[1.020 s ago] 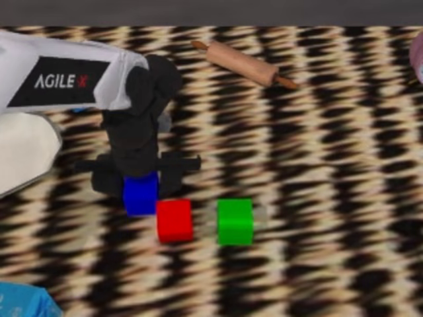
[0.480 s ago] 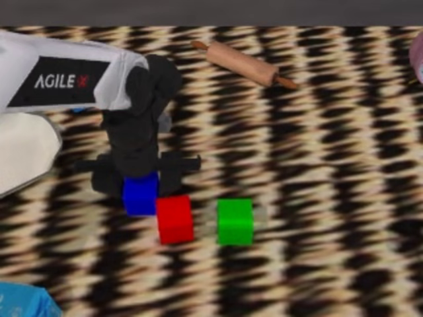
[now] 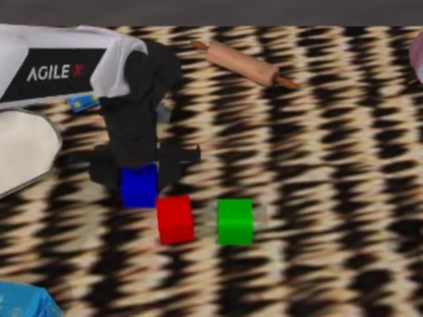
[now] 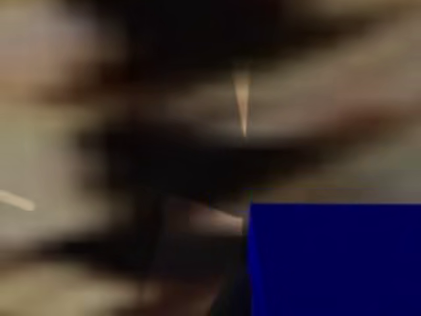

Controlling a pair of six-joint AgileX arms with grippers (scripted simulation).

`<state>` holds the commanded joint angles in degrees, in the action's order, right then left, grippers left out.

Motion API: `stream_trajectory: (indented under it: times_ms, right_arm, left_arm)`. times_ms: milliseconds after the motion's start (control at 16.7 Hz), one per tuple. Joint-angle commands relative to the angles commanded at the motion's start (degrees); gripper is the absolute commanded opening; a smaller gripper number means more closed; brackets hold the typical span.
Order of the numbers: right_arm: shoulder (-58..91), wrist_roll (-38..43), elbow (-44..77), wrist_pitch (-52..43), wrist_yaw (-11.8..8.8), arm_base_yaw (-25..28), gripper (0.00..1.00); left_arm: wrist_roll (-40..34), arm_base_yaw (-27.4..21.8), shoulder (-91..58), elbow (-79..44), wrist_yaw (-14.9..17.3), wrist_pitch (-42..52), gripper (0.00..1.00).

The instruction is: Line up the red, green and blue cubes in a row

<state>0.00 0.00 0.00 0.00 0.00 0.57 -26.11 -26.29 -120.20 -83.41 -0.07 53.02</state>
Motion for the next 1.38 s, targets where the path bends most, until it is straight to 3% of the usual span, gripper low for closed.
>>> stream_trajectory:
  times_ms: [240, 720, 960, 1380]
  right_arm:
    - [0.0, 0.0, 0.0, 0.0, 0.0, 0.0, 1.0]
    - [0.0, 0.0, 0.0, 0.0, 0.0, 0.0, 1.0]
    - [0.0, 0.0, 0.0, 0.0, 0.0, 0.0, 1.0]
    - [0.0, 0.0, 0.0, 0.0, 0.0, 0.0, 1.0]
  left_arm:
    - [-0.1, 0.6, 3.2, -4.9, 0.1, 8.5, 0.0]
    - [-1.2, -0.8, 2.1, -7.7, 0.0, 10.7, 0.0]
    - [-6.9, -6.6, -5.0, -18.9, 0.1, 16.5, 0.0]
    - [-20.4, -20.1, -20.4, -50.2, 0.3, 29.6, 0.0]
